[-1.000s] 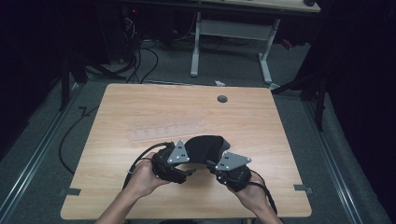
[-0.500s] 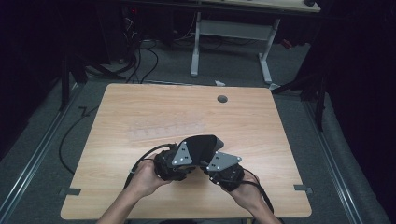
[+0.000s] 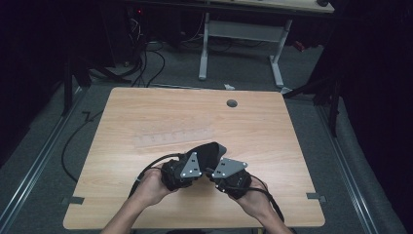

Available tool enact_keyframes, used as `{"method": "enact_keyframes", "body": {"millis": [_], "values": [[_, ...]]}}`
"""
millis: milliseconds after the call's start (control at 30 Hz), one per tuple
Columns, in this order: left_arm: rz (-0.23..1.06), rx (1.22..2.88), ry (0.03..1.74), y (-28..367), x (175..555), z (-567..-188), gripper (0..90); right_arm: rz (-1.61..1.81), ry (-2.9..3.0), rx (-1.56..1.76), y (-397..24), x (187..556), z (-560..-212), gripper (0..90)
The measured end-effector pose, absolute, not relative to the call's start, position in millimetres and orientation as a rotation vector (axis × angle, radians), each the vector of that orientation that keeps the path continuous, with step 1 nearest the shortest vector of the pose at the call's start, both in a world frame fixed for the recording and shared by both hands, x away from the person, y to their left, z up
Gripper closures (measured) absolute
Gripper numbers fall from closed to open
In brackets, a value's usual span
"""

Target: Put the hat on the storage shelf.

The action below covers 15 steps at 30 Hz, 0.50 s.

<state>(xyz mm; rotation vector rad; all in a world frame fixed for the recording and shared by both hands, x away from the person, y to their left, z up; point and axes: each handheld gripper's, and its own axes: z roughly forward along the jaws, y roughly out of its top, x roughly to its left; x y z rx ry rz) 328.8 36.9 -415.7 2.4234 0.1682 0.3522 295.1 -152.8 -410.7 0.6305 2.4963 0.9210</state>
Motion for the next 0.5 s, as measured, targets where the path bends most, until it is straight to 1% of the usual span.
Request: {"method": "enact_keyframes", "body": {"millis": [133,200,300,500], "values": [[0.346,2.400,0.143,40.6,329.2,-414.2,86.6,0.973,2.469,0.651,-156.0,294.7,-410.3,79.3],[0.352,2.396,0.130,41.9,328.1,-413.4,86.8,0.985,2.452,0.667,-158.0,294.7,-410.9,73.1],[0.347,2.380,0.124,45.3,327.4,-411.8,86.9,1.016,2.435,0.686,-162.1,294.8,-412.4,66.3],[0.332,2.314,0.198,62.5,331.9,-410.2,86.9,1.136,2.352,0.750,-183.6,290.1,-410.0,52.7]]}}
